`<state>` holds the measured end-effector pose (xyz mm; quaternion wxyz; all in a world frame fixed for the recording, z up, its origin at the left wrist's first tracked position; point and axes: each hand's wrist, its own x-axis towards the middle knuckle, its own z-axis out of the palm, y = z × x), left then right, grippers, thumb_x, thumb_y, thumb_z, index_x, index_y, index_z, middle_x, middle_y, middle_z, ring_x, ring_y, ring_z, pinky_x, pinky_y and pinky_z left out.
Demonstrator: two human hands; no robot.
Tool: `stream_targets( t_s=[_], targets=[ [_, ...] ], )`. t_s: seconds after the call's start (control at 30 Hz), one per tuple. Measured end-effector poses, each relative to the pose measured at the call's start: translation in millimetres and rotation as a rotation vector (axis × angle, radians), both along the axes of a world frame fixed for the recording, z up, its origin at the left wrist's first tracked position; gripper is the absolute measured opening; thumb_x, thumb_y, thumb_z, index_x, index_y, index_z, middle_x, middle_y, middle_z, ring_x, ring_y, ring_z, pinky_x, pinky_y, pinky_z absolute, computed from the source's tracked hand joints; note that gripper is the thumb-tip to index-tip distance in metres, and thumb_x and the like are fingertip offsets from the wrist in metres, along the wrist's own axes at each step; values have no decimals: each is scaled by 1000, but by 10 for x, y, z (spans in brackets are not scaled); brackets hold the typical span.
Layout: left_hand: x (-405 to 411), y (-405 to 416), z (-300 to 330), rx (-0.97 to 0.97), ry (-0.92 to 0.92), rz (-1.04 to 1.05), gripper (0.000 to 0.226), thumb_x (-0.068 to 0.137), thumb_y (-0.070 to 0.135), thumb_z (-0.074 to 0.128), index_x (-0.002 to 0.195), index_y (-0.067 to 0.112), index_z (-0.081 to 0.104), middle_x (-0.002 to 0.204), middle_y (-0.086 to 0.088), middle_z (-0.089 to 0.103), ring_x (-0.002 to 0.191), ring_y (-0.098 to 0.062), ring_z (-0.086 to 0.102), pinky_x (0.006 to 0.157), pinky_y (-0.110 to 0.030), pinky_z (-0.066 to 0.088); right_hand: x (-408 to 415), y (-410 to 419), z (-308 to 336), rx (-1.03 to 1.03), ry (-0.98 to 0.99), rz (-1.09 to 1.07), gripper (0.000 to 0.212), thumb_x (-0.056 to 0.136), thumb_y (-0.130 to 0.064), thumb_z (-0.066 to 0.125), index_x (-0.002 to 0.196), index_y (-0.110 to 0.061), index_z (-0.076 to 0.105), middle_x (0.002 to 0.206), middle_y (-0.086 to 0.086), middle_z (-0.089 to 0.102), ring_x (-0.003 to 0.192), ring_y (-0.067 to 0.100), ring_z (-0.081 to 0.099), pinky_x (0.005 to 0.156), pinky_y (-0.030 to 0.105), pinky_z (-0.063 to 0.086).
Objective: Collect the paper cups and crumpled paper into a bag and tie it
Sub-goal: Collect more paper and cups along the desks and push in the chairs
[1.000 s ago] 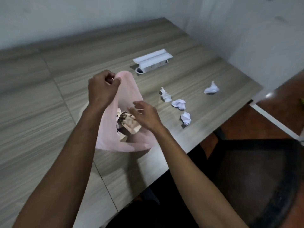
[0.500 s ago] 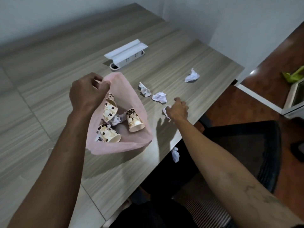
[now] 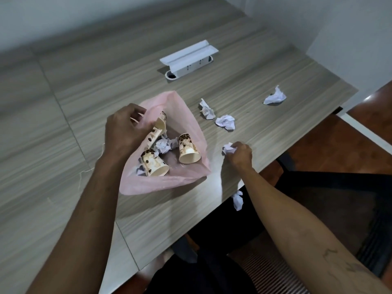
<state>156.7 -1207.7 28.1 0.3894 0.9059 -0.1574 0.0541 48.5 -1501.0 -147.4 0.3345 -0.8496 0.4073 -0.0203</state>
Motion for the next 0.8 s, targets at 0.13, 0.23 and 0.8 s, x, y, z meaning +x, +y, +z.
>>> stream_targets(
  t_s=[0.13, 0.23, 0.8],
  targets=[
    [-21, 57, 2, -27, 12, 69, 16, 80, 30, 73, 90, 18, 72, 82, 3, 68, 69, -16, 59, 73, -32, 50, 8, 137, 217, 151, -144, -97, 11, 81, -10, 69, 90, -8, 74, 92, 9, 73, 90, 26, 68, 75, 20, 46],
    [9, 83, 31, -59, 2, 122, 11, 81, 27, 70, 88, 19, 72, 79, 6, 66, 72, -17, 61, 78, -35, 52, 61, 328, 639, 372, -356, -135, 12, 76, -15, 79, 86, -18, 73, 88, 2, 71, 74, 22, 68, 61, 28, 57],
    [218, -236, 94, -163, 27, 104, 7, 78, 27, 67, 83, 24, 70, 77, 9, 66, 75, -20, 64, 77, -33, 53, 335, 1201, 1224, 305, -397, 88, 26, 84, -26, 71, 108, -18, 69, 91, -8, 68, 79, 11, 67, 76, 26, 54]
  ],
)
